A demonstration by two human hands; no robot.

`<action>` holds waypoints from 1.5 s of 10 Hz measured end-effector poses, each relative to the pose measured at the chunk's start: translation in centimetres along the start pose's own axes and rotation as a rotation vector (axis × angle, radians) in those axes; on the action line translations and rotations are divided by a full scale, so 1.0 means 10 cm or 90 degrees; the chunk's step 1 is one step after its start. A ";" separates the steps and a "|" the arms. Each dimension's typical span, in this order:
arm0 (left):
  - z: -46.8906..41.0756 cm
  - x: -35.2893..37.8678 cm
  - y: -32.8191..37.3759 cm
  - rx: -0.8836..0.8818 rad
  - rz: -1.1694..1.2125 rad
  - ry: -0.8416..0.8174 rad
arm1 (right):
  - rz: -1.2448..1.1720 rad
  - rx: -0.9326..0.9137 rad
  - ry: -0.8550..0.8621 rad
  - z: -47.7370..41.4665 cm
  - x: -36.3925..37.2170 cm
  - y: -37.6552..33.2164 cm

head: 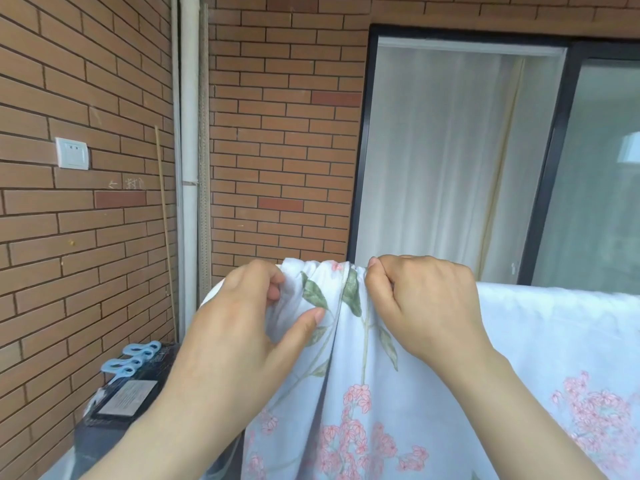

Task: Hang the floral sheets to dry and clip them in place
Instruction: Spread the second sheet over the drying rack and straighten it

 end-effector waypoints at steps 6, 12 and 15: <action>-0.25 0.00 0.25 -0.017 0.141 0.047 | -0.008 0.000 0.009 0.02 -0.02 0.01; -0.47 -0.20 0.03 0.040 0.018 0.061 | -0.003 -0.004 -0.027 0.02 -0.06 -0.01; -0.39 -0.25 -0.08 0.044 0.033 0.050 | -0.027 0.004 -0.034 0.05 -0.05 0.06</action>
Point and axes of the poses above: each hand's wrist, its own z-axis away from the middle knuckle, its own x-axis out of the palm, y = z × x, the point moved 1 cm from there along -z, towards the middle knuckle, and after that the axes turned 10 degrees about -y, right-handed, at the moved point
